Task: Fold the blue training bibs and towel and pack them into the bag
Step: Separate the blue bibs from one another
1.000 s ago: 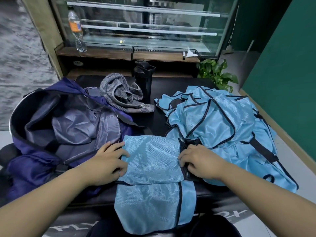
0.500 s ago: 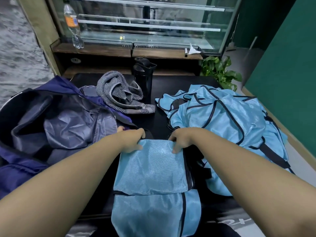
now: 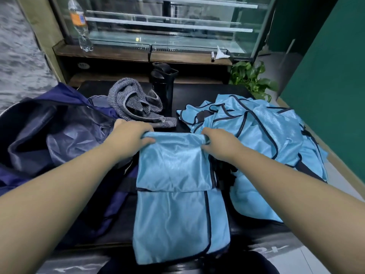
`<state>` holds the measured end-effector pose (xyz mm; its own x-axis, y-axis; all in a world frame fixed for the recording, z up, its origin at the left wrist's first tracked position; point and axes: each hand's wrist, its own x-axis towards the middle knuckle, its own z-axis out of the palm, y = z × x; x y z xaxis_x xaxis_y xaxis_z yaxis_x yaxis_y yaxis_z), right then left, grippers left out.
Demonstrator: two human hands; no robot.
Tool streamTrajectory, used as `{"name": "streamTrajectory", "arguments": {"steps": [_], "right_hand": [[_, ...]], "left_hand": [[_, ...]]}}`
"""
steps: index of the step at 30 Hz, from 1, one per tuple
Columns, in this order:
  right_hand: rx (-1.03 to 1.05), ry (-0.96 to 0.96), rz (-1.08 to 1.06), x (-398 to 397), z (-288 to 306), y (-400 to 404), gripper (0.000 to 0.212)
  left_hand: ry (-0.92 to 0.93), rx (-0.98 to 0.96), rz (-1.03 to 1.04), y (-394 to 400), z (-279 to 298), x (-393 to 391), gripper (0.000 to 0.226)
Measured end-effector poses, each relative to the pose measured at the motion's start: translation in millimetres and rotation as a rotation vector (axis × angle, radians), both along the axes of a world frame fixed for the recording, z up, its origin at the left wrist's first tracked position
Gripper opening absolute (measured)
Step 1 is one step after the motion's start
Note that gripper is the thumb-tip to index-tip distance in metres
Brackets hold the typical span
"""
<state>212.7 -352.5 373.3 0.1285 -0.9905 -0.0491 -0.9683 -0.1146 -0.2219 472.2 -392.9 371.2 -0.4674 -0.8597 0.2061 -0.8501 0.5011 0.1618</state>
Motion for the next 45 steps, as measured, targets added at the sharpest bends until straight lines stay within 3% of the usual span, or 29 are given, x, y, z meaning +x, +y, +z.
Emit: {"name": "streamTrajectory", "arguments": {"steps": [4, 8, 14, 16, 24, 28, 31, 35, 40, 45], "right_hand": [[-0.394, 0.014, 0.152, 0, -1, 36, 0.012], [-0.542, 0.034, 0.313, -9, -19, 84, 0.037], [-0.547, 0.072, 0.489, -23, -43, 151, 0.031], [-0.505, 0.101, 0.521, -28, -57, 165, 0.039], [-0.387, 0.153, 0.456, -24, -92, 193, 0.053], [-0.33, 0.289, 0.38, -6, -98, 200, 0.066], [-0.366, 0.283, 0.298, 9, -104, 198, 0.067], [-0.369, 0.254, 0.298, 11, -110, 193, 0.061], [-0.379, 0.228, 0.418, -3, -105, 187, 0.048], [-0.506, 0.282, 0.484, -14, -96, 165, 0.041]], "left_hand": [[0.19, -0.134, -0.062, 31, -1, 20, 0.011], [0.265, -0.106, -0.185, 84, -9, 38, 0.017], [0.248, -0.039, -0.408, 156, -43, 48, 0.01], [0.17, -0.023, -0.455, 171, -60, 49, 0.014], [-0.1, 0.047, -0.447, 186, -92, 55, 0.014], [-0.04, 0.144, -0.363, 185, -79, 45, 0.013], [0.061, 0.062, -0.203, 164, -68, 17, 0.016], [0.027, 0.405, 0.216, 128, -64, -13, 0.039], [-0.206, 0.383, 0.195, 119, -71, -16, 0.031], [-0.014, 0.442, 0.23, 142, -71, -2, 0.023]]}}
